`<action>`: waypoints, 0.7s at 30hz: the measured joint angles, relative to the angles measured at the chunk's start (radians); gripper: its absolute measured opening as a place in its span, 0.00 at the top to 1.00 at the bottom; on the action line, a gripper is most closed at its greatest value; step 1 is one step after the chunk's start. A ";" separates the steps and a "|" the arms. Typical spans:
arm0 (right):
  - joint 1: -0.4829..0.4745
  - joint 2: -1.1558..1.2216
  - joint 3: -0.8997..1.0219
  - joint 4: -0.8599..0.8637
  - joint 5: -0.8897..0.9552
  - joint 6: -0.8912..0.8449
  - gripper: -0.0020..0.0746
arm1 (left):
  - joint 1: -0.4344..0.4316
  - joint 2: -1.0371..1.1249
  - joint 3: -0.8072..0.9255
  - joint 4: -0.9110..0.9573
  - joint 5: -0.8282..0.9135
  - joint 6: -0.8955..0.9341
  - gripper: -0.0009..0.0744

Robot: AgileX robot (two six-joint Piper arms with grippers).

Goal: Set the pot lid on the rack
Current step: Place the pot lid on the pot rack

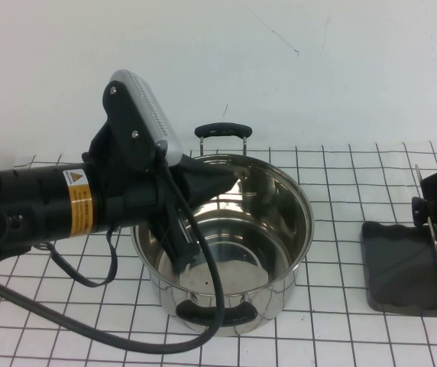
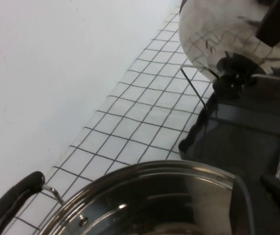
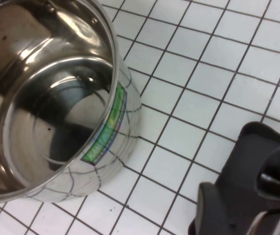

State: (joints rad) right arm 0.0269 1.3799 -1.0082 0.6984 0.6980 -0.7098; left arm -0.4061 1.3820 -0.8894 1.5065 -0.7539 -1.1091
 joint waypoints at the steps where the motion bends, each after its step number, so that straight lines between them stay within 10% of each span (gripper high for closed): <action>1: 0.000 0.000 0.000 0.000 0.002 0.000 0.54 | 0.000 0.002 0.000 0.010 0.000 -0.006 0.99; 21: -0.002 -0.333 0.000 -0.357 0.136 0.225 0.53 | 0.000 -0.025 0.002 0.097 0.133 -0.156 0.99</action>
State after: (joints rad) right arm 0.0250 1.0473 -1.0082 0.3419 0.8339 -0.4845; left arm -0.4061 1.3574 -0.8876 1.6035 -0.6211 -1.2652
